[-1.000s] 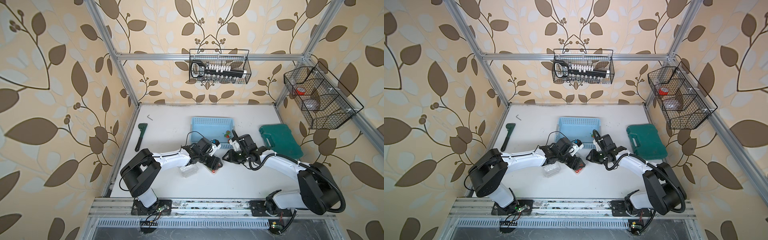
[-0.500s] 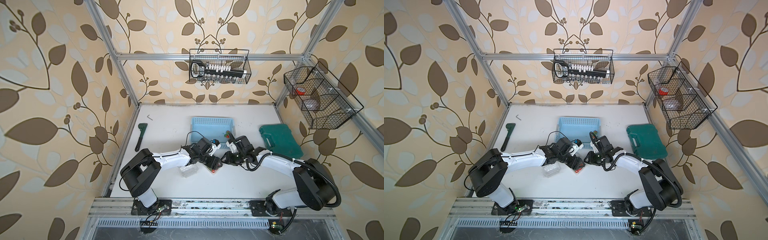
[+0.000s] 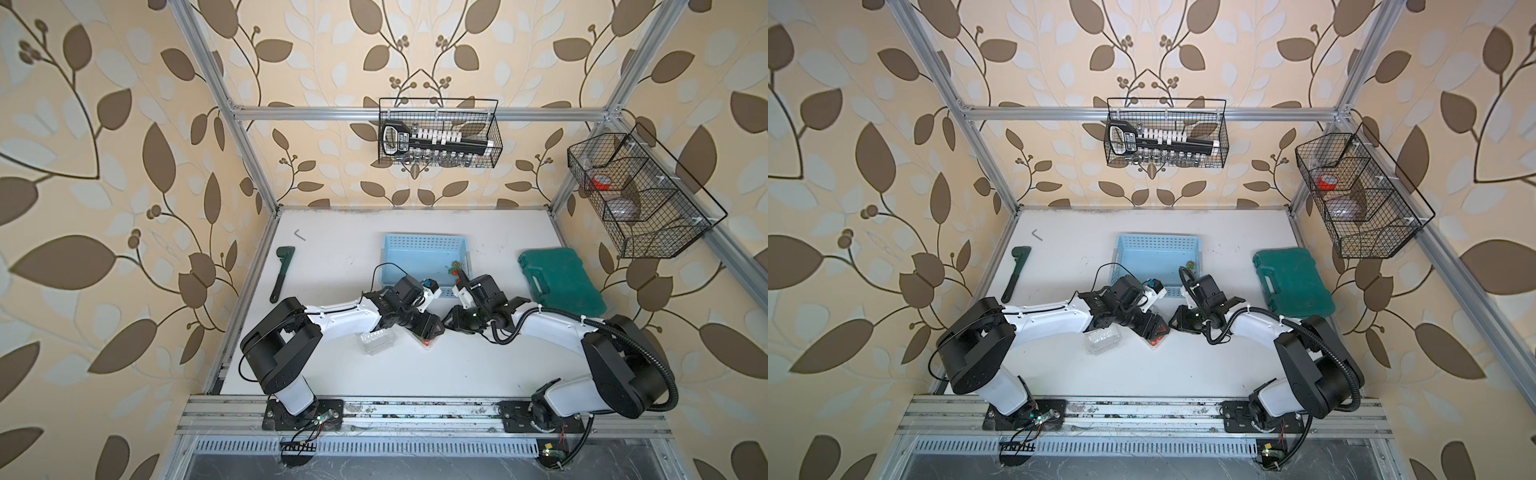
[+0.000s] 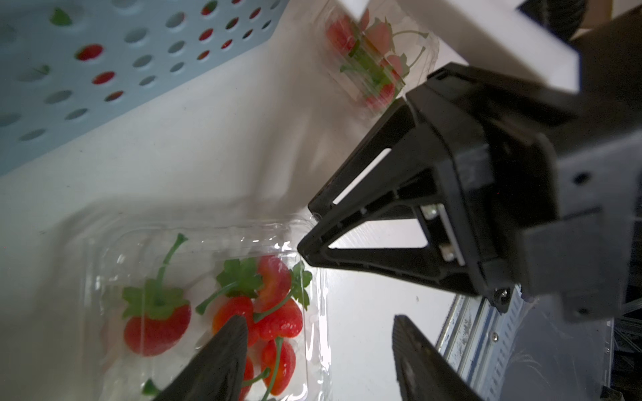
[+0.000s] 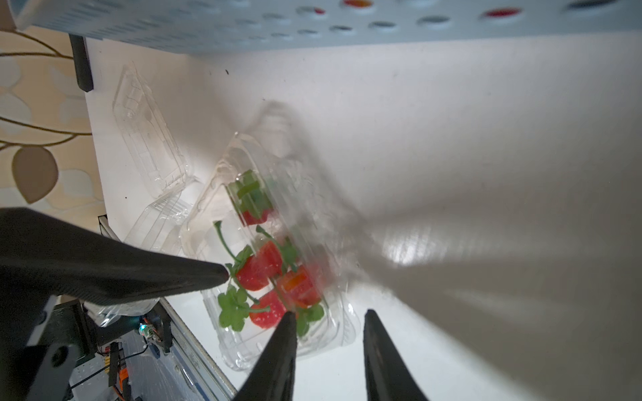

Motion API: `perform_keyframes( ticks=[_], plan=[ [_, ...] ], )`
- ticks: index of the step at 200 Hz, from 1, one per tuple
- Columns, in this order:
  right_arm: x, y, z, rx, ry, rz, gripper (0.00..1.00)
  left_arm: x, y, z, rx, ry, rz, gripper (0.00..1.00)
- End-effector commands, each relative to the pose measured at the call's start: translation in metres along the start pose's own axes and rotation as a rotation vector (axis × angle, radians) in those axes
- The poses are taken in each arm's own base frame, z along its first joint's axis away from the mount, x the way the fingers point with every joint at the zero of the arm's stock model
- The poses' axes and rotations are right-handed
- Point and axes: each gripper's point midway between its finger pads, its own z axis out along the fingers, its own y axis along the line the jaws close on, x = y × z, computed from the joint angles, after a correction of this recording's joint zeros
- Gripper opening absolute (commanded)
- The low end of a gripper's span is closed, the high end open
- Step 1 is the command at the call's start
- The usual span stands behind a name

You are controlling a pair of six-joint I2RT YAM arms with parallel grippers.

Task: Pack strawberries into containers
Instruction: Close the packing box at the center of the board, then move the packing box to the center of the board.

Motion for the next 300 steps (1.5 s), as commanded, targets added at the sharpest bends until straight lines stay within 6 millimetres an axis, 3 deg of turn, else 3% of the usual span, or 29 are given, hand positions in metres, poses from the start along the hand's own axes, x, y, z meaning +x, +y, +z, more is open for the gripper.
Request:
perform_keyframes(
  ticks=[1,20,44,62,74,78,100,121,140,157,179,218,252,300],
  plan=[
    [0.015,-0.015,0.007,0.046,0.033,0.024,0.31,0.005,-0.001,-0.001,-0.008,0.003,0.021,0.68],
    [0.012,-0.013,0.001,0.050,0.023,0.018,0.34,0.002,-0.003,-0.005,-0.009,-0.011,0.021,0.68],
    [-0.006,-0.003,-0.022,0.097,-0.039,-0.037,0.37,-0.025,-0.011,-0.027,-0.048,-0.082,0.062,0.71],
    [-0.020,0.010,-0.041,0.144,-0.081,-0.109,0.38,-0.050,-0.007,-0.056,-0.108,-0.154,0.075,0.73],
    [-0.023,0.022,-0.048,0.178,-0.094,-0.172,0.38,-0.066,0.007,-0.077,-0.132,-0.200,0.041,0.73],
    [-0.022,0.027,-0.049,0.187,-0.093,-0.195,0.38,-0.075,0.009,-0.094,-0.135,-0.243,0.032,0.73],
    [-0.017,0.063,-0.044,0.168,-0.080,-0.313,0.38,-0.099,0.055,-0.155,-0.232,-0.359,-0.101,0.74],
    [0.000,0.097,-0.019,0.126,-0.004,-0.409,0.37,-0.109,0.105,-0.217,-0.335,-0.469,-0.237,0.75],
    [0.014,0.117,0.008,0.085,0.072,-0.447,0.37,-0.104,0.143,-0.260,-0.378,-0.543,-0.356,0.76],
    [0.022,0.115,0.028,0.096,0.122,-0.434,0.36,-0.088,0.172,-0.282,-0.410,-0.572,-0.447,0.76],
    [0.031,0.108,0.046,0.110,0.171,-0.410,0.36,-0.067,0.198,-0.292,-0.446,-0.583,-0.528,0.75],
    [0.036,0.108,0.060,0.130,0.202,-0.404,0.36,-0.069,0.198,-0.290,-0.421,-0.614,-0.530,0.74],
    [0.019,0.090,0.059,0.193,0.160,-0.334,0.36,-0.068,0.197,-0.287,-0.409,-0.614,-0.524,0.73],
    [-0.021,0.044,0.042,0.266,0.050,-0.161,0.36,-0.067,0.196,-0.284,-0.388,-0.611,-0.520,0.72]
  ],
)
